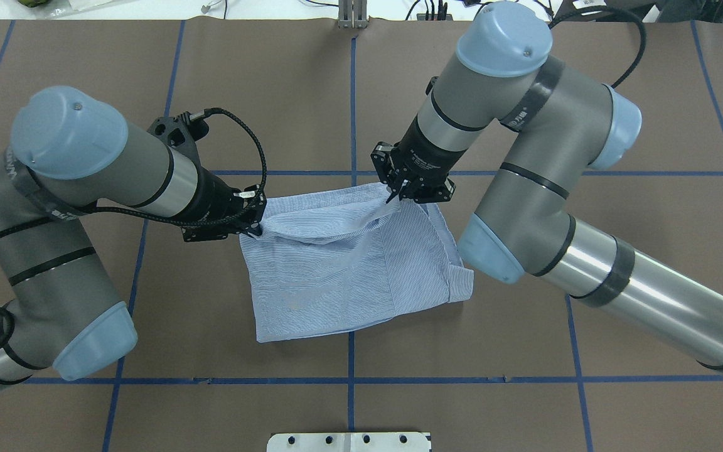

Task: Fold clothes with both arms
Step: 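Fold the near edge over toward the far edge with both grippers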

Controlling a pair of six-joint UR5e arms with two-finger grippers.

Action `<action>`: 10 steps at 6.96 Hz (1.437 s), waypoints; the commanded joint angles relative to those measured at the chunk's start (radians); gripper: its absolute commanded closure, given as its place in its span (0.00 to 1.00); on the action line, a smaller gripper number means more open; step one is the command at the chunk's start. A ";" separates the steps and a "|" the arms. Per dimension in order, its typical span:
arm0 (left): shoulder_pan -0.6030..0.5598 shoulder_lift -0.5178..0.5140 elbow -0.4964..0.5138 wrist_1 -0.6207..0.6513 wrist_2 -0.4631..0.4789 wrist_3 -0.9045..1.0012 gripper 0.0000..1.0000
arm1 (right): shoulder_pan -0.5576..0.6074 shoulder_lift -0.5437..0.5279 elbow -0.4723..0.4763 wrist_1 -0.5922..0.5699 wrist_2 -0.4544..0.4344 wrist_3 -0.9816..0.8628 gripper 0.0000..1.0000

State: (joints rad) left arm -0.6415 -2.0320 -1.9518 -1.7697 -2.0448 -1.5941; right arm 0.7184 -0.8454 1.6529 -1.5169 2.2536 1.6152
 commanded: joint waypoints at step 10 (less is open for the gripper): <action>-0.059 -0.028 0.208 -0.155 -0.011 -0.001 0.01 | 0.056 0.117 -0.291 0.158 0.004 -0.043 0.00</action>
State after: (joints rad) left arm -0.6717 -2.0615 -1.7439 -1.9322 -2.0466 -1.5972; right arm 0.7567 -0.7317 1.3554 -1.3652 2.2538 1.5754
